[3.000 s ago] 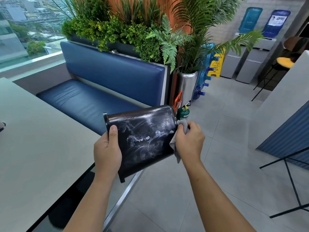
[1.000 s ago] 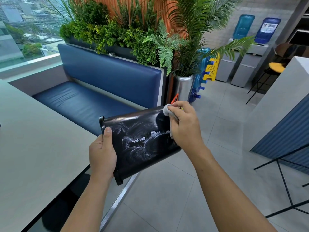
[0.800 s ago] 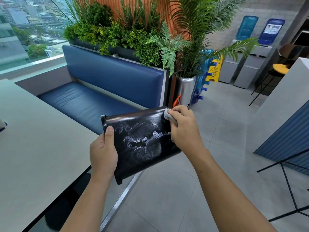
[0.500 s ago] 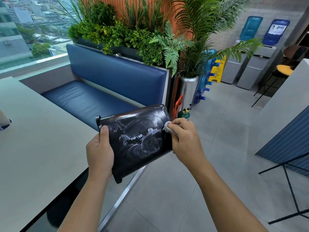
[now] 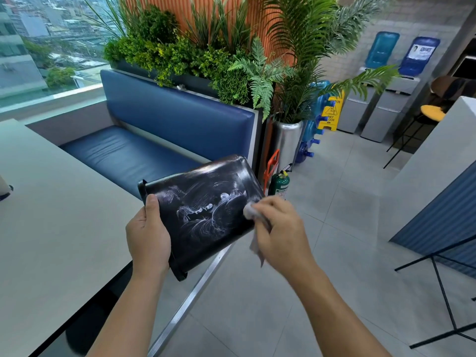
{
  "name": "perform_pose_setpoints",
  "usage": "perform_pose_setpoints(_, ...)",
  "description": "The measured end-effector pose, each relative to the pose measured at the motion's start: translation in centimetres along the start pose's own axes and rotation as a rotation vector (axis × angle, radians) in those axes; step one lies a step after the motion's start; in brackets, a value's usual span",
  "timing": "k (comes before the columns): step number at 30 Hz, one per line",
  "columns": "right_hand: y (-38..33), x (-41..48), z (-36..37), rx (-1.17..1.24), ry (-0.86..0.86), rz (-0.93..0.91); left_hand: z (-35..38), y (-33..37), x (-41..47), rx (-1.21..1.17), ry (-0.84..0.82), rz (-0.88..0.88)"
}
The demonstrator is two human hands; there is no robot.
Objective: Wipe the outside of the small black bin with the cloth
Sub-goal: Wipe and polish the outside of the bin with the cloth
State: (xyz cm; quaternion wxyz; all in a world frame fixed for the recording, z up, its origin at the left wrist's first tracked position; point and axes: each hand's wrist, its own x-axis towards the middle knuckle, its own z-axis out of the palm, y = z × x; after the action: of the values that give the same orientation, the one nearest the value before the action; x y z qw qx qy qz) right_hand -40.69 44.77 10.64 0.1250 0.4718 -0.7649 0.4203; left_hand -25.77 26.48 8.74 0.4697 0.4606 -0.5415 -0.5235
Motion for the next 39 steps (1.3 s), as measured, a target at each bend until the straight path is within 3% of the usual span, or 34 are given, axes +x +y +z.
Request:
perform_pose_setpoints(4,-1.4,5.4,-2.7,-0.009,0.141,-0.028,0.4,0.7,-0.5,-0.044,-0.029,-0.009)
perform_pose_setpoints(10,-0.1,9.0,0.1,-0.141,0.037,-0.047,1.0,0.4,-1.0,-0.008,-0.059,0.012)
perform_pose_setpoints(18,0.8,7.3,2.1,-0.193,-0.035,-0.098,0.6,0.2,-0.1,0.025,-0.014,0.045)
perform_pose_setpoints(31,0.9,0.1,4.5,-0.072,-0.107,-0.074,1.6,-0.6,1.8,0.014,-0.028,0.008)
perform_pose_setpoints(39,1.1,3.0,4.2,-0.055,0.037,0.067,3.0,-0.8,2.0,-0.049,-0.112,-0.012)
